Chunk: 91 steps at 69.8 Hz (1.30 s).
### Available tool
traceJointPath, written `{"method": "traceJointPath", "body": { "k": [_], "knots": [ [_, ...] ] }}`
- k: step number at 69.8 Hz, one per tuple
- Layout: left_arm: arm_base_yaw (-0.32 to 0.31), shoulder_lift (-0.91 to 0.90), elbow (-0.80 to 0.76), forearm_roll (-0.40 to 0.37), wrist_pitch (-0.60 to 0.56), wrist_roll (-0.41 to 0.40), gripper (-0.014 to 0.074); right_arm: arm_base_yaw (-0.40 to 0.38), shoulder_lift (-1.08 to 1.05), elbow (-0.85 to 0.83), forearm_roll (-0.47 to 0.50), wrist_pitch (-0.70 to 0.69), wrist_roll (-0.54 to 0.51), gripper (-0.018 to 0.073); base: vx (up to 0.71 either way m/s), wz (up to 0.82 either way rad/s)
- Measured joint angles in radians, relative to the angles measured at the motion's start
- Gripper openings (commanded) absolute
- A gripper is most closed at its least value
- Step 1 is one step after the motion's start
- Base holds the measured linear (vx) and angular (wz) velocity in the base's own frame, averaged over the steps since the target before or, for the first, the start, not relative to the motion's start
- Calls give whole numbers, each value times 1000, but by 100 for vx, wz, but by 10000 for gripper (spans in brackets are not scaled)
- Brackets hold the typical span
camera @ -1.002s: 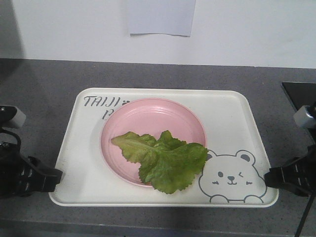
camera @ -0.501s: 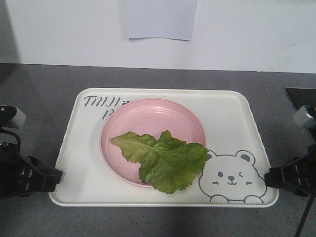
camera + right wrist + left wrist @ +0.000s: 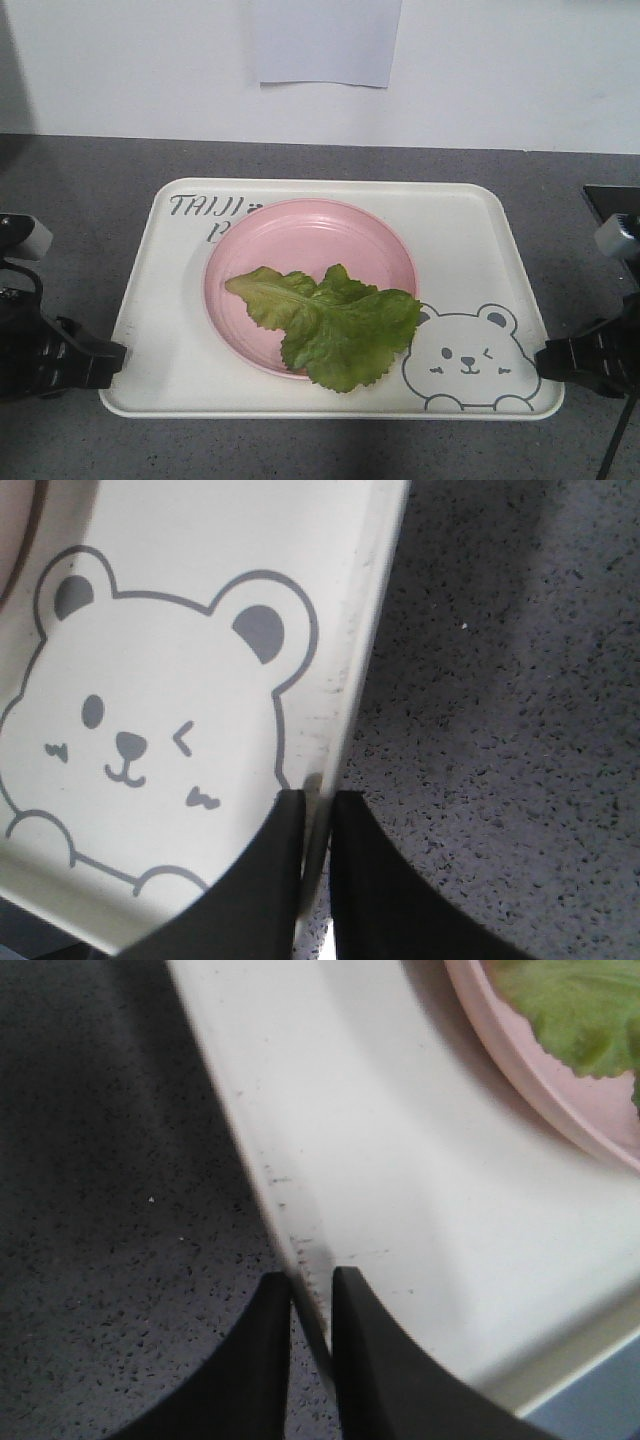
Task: Transfer vegetables to tray and serve
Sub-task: 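Hold the tray with both grippers as the base stops at the counter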
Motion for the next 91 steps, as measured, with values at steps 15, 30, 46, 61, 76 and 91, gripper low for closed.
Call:
{"method": "traceJointPath", "body": {
  "k": [15,30,46,61,76,91],
  "knots": [
    [0,0,0,0,0,0,-6,0,0,0,0,0,0,-3,0,0],
    [0,0,0,0,0,0,-6,0,0,0,0,0,0,-3,0,0],
    [0,0,0,0,0,0,-6,0,0,0,0,0,0,-3,0,0],
    [0,0,0,0,0,0,-6,0,0,0,0,0,0,-3,0,0],
    [0,0,0,0,0,0,-6,0,0,0,0,0,0,-3,0,0],
    [0,0,0,0,0,0,-6,0,0,0,0,0,0,-3,0,0]
  ]
}}
